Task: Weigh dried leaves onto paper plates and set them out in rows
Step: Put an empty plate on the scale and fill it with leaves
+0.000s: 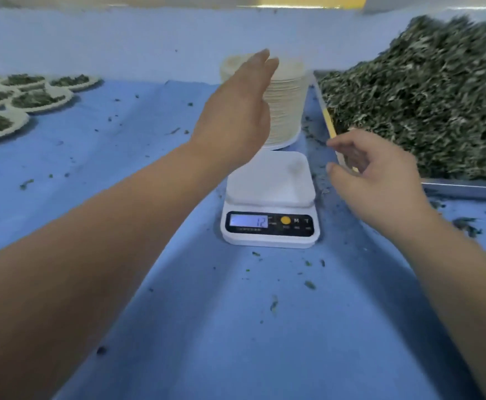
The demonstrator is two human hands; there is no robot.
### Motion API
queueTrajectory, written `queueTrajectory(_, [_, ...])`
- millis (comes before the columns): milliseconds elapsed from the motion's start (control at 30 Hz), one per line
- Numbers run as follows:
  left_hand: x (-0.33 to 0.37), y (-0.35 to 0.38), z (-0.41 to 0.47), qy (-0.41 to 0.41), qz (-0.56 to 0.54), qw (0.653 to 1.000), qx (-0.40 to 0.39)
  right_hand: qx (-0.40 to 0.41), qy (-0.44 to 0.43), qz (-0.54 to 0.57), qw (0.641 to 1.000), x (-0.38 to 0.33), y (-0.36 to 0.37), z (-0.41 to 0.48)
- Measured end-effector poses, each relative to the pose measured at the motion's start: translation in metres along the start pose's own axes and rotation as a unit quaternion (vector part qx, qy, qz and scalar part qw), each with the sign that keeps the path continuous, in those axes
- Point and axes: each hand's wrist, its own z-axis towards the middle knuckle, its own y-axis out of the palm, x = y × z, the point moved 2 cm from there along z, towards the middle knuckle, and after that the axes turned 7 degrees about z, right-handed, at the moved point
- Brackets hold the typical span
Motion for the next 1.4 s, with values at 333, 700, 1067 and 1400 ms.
queueTrajectory(333, [0.009,0.018,0.056,-0.020,0.282,0.956,-0.085,0.031,-0.087,-0.002,0.996,0.012,-0.003,-0.003])
queueTrajectory(700, [0.006,0.018,0.072,0.083,0.400,0.905,-0.118,0.009,-0.118,-0.019,0.993,0.015,-0.001,-0.002])
queueTrajectory(1067, [-0.003,0.020,0.076,0.131,0.420,0.890,-0.119,0.009,-0.122,-0.023,0.992,0.014,-0.001,-0.004])
queueTrajectory(1400, [-0.004,0.014,0.075,0.196,0.464,0.853,-0.135,0.006,-0.121,-0.027,0.992,0.013,-0.001,-0.004])
